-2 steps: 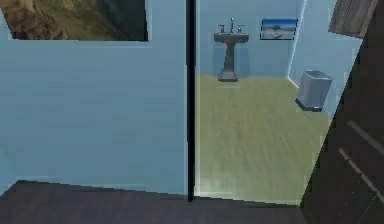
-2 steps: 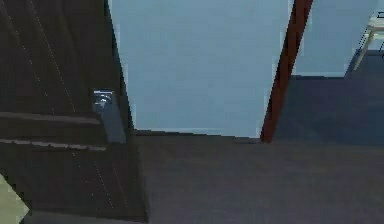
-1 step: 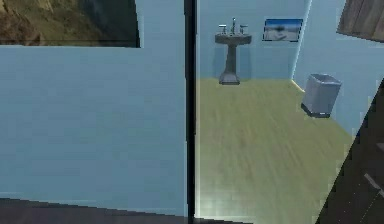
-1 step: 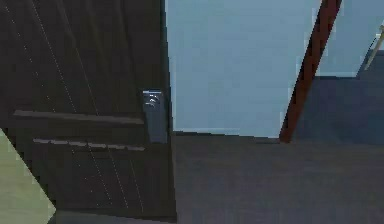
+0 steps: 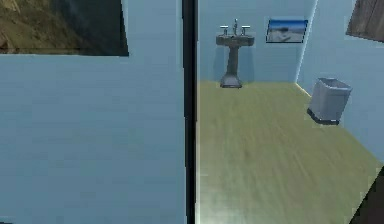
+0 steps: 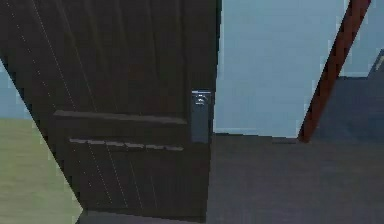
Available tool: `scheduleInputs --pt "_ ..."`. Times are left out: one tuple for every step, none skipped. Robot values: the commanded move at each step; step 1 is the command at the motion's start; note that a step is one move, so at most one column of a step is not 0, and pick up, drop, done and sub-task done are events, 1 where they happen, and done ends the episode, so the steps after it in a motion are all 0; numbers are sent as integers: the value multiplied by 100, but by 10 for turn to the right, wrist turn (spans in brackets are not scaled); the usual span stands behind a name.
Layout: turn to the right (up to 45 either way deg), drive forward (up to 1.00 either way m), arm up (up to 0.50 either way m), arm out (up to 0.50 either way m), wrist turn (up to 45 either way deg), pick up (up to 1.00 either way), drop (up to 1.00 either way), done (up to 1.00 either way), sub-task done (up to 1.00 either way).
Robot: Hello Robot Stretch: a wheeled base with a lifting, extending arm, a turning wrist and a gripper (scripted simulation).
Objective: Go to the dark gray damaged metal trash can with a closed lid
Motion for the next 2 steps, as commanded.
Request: scheduleInputs --pt "360 0 0 0 0 0 0 0 0" --pt "0 85 0 0 0 0 0 0 0"
